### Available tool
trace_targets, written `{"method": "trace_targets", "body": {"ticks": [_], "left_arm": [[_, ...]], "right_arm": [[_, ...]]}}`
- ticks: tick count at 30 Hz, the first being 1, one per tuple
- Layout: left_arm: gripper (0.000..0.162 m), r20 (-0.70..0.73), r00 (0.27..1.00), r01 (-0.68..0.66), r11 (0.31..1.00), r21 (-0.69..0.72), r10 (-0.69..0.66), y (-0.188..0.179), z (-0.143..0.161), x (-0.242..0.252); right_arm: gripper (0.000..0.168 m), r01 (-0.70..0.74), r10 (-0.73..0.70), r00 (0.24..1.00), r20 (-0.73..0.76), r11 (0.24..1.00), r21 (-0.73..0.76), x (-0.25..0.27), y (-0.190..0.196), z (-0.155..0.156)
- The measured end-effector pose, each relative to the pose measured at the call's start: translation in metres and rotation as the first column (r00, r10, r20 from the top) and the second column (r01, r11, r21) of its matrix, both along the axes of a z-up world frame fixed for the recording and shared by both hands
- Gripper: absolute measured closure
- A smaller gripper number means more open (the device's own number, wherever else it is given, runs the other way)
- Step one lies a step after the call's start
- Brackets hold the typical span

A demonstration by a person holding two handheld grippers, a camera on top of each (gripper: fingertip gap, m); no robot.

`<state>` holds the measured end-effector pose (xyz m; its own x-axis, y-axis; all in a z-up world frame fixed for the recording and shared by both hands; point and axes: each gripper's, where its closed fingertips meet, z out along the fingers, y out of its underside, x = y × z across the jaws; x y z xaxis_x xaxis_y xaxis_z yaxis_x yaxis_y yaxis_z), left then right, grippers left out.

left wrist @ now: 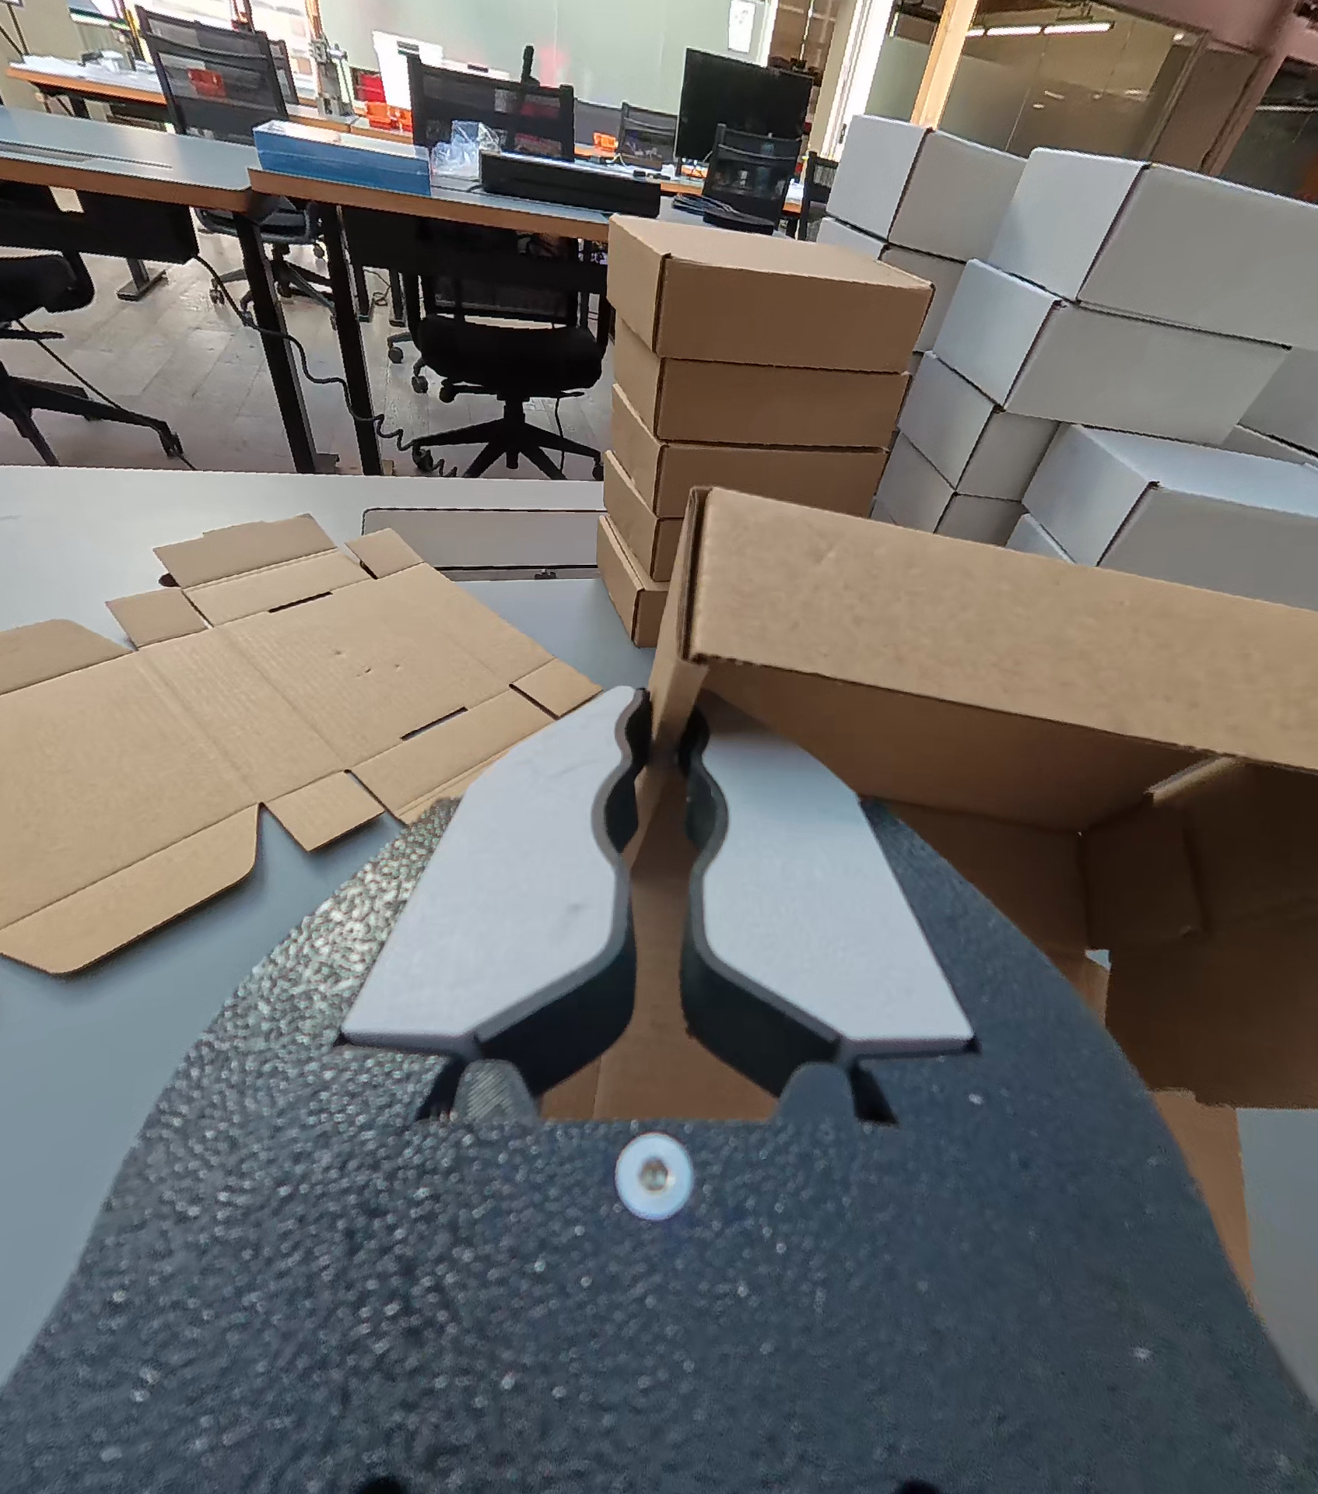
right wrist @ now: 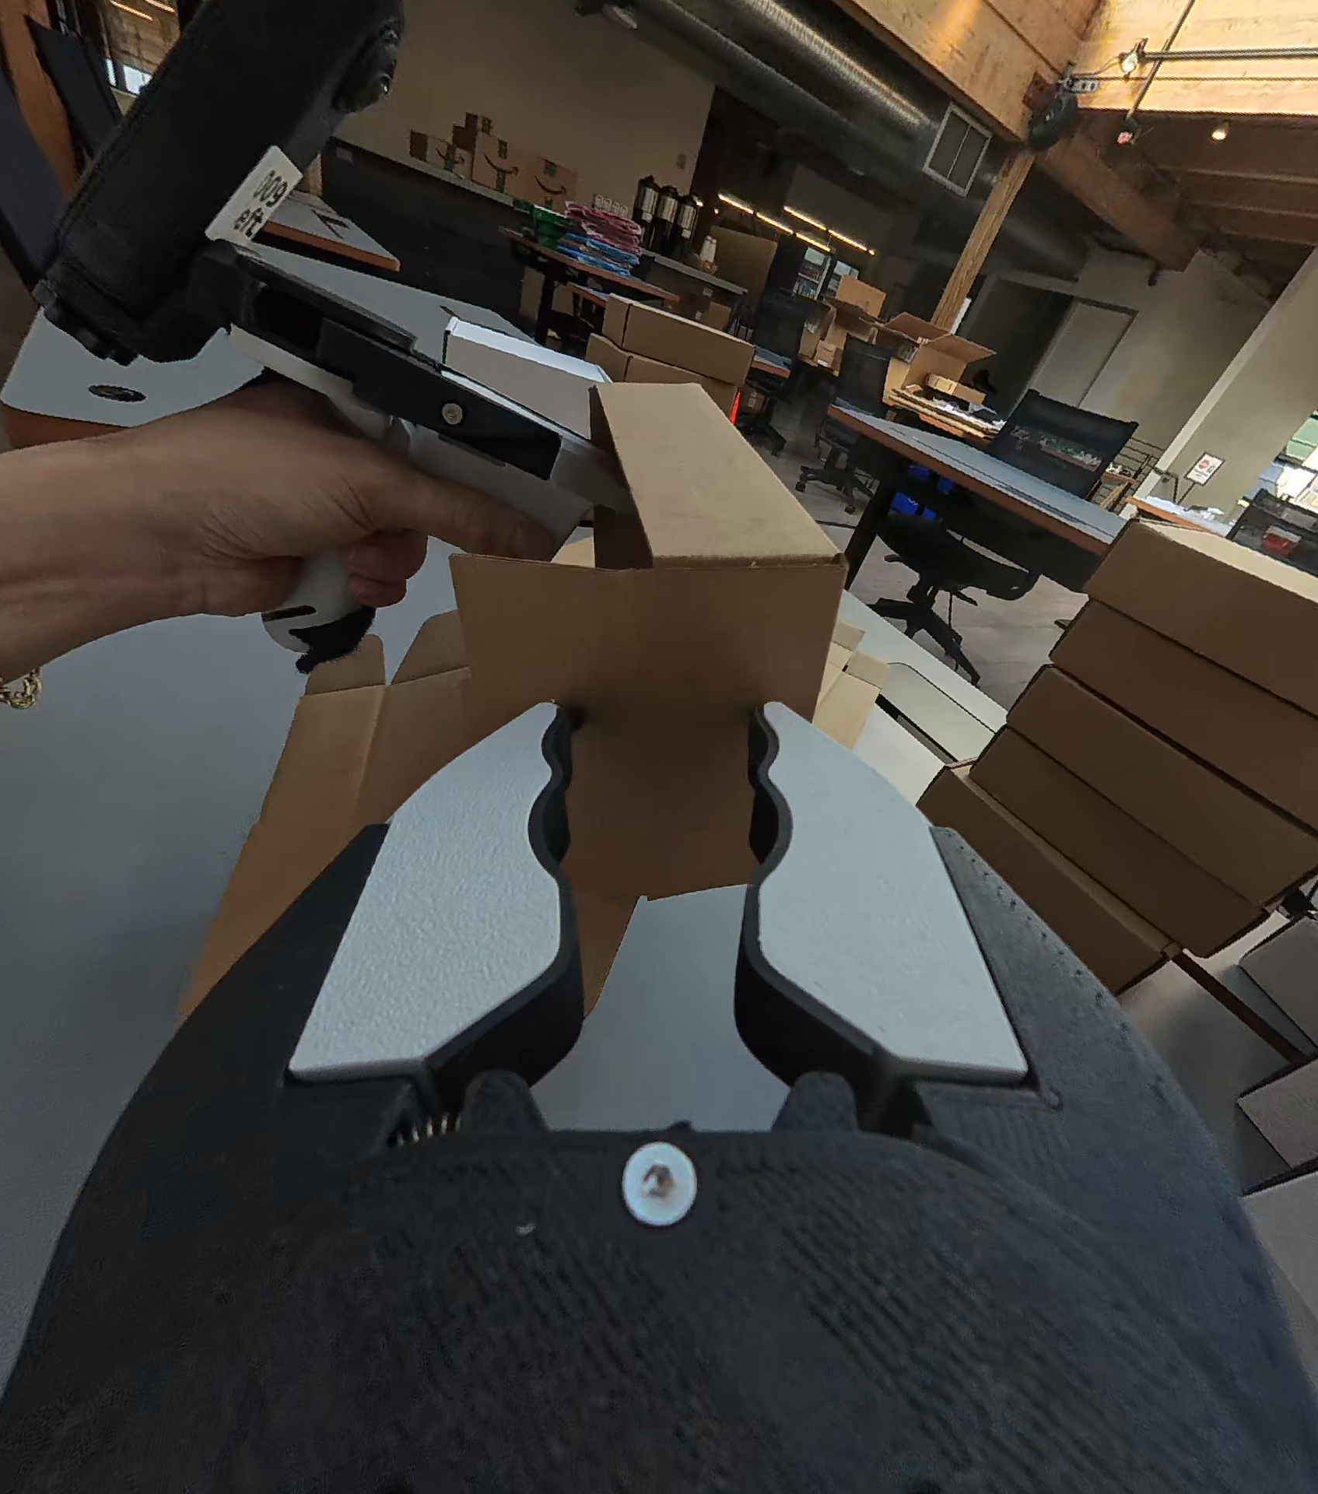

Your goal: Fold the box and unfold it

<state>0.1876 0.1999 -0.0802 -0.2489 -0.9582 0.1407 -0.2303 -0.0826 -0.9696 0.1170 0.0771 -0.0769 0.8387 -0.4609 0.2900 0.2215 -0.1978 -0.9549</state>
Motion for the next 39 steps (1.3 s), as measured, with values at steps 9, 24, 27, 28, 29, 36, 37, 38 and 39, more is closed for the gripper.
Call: {"method": "trace_targets", "body": {"ticks": [9,24,27,28,29,36,37,38,39], "left_arm": [[0.156,0.006,1.0,-0.026,0.999,0.024,0.026,-0.003,-0.002,-0.002],[0.151,0.066,0.997,-0.036,0.992,0.123,0.028,-0.034,0.001,-0.009],[0.15,0.068,0.997,-0.038,0.992,0.123,0.03,-0.038,0.0,-0.007],[0.15,0.066,0.997,-0.04,0.992,0.119,0.032,-0.038,-0.001,-0.006],[0.149,0.068,0.997,-0.045,0.992,0.118,0.038,-0.038,-0.001,-0.005],[0.149,0.069,0.995,-0.081,0.992,0.1,0.074,-0.032,-0.001,0.004],[0.149,0.069,0.994,-0.086,0.992,0.096,0.079,-0.031,-0.001,0.005],[0.149,0.068,0.994,-0.091,0.992,0.091,0.085,-0.029,-0.001,0.005],[0.149,0.068,0.994,-0.092,0.992,0.09,0.086,-0.027,-0.001,0.006]], "right_arm": [[0.121,0.167,-0.167,0.985,0.049,0.986,0.007,0.016,-0.003,0.003],[0.137,0.621,-0.628,0.778,-0.022,0.762,0.183,0.073,-0.038,0.013],[0.14,0.646,-0.659,0.751,-0.035,0.724,0.242,0.084,-0.043,0.015],[0.141,0.652,-0.665,0.746,-0.042,0.715,0.254,0.087,-0.043,0.014],[0.141,0.655,-0.669,0.742,-0.05,0.707,0.266,0.09,-0.043,0.013],[0.136,0.668,-0.681,0.727,-0.093,0.668,0.327,0.11,-0.035,0.013],[0.137,0.663,-0.681,0.728,-0.078,0.672,0.33,0.112,-0.033,0.014],[0.137,0.656,-0.676,0.734,-0.069,0.678,0.331,0.113,-0.031,0.014],[0.14,0.655,-0.677,0.733,-0.066,0.677,0.335,0.114,-0.031,0.014]]}}
